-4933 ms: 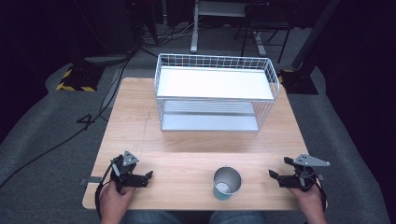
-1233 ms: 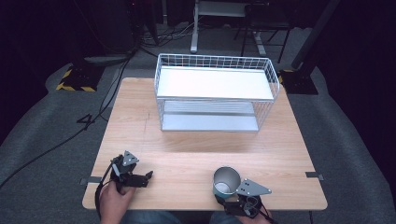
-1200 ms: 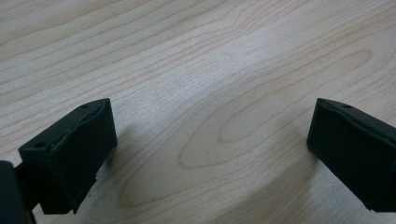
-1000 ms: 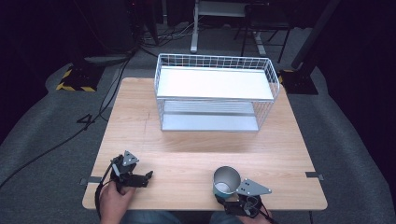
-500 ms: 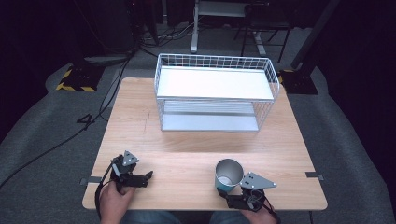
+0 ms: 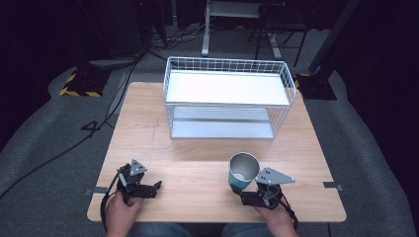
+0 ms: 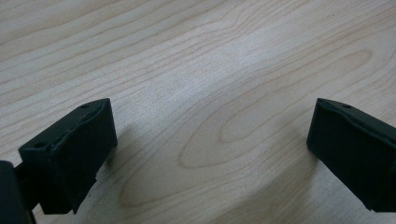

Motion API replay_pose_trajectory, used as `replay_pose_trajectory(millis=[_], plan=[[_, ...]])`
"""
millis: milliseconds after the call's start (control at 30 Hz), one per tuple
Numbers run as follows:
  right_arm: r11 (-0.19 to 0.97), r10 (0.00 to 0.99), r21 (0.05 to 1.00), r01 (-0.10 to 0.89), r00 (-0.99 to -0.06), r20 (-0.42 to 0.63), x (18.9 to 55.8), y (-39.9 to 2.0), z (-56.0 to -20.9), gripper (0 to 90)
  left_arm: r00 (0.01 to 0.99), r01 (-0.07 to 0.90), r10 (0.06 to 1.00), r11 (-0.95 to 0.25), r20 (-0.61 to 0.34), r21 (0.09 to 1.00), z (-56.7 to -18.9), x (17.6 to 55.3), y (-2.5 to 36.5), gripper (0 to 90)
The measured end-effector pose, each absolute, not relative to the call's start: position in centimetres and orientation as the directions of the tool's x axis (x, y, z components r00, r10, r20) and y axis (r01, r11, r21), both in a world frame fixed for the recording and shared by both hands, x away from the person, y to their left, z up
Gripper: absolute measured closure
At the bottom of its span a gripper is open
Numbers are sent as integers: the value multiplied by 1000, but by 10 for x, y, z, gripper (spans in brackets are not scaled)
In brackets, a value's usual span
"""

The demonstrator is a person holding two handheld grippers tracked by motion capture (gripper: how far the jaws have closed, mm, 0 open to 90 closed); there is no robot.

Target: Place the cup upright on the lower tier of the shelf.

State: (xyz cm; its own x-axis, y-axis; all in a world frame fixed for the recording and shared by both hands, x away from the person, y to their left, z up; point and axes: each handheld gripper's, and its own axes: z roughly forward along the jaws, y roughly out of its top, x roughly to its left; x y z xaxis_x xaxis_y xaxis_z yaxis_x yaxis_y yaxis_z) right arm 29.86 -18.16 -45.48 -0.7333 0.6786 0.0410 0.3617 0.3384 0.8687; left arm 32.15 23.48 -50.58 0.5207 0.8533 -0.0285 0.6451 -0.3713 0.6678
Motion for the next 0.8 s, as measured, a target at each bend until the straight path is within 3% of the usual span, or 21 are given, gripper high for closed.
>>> replay_pose_trajectory(millis=[800], plan=[[327, 745, 869, 372, -667, 5, 387, -161, -445, 256, 521, 642, 853, -373, -24, 669, -506, 327, 234, 18]])
